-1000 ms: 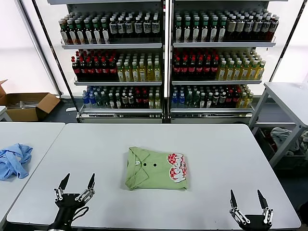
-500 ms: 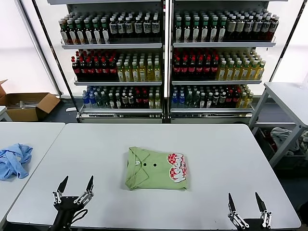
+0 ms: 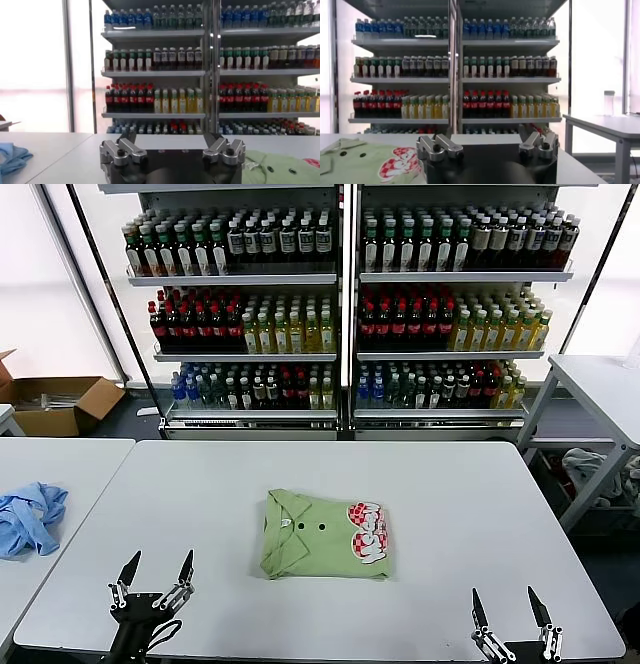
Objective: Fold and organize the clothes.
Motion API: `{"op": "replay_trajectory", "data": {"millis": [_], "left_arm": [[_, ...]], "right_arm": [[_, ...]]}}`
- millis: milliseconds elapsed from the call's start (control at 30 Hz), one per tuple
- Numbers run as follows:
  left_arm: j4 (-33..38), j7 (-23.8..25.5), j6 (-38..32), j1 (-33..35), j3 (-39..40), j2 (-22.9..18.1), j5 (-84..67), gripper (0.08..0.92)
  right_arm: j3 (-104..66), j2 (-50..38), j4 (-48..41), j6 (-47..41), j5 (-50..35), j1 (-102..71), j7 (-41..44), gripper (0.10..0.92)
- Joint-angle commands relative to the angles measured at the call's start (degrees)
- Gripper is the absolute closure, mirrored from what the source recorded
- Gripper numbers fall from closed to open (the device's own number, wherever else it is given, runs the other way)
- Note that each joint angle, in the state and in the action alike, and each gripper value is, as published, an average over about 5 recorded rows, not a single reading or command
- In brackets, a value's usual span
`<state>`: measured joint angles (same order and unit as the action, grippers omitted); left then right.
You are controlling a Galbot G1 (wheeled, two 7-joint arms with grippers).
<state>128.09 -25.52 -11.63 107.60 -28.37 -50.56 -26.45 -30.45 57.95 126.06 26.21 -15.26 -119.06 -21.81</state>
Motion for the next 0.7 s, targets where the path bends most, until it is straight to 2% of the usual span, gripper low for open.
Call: {"op": "replay_trajectory", "data": {"millis": [33, 700], "left_arm": [[-0.1, 0.0, -0.1, 0.1, 0.0, 0.0, 0.0, 0.177], [-0.2, -0.3, -0.4, 0.5, 0.3, -0.3, 0.4, 0.177]], "right_arm": [[-0.1, 0.0, 0.1, 0.3, -0.2, -0.3, 0.6, 0.203], [-0.3, -0.4, 0.0, 0.7, 0.0, -0.5, 1.3, 0.203]]}}
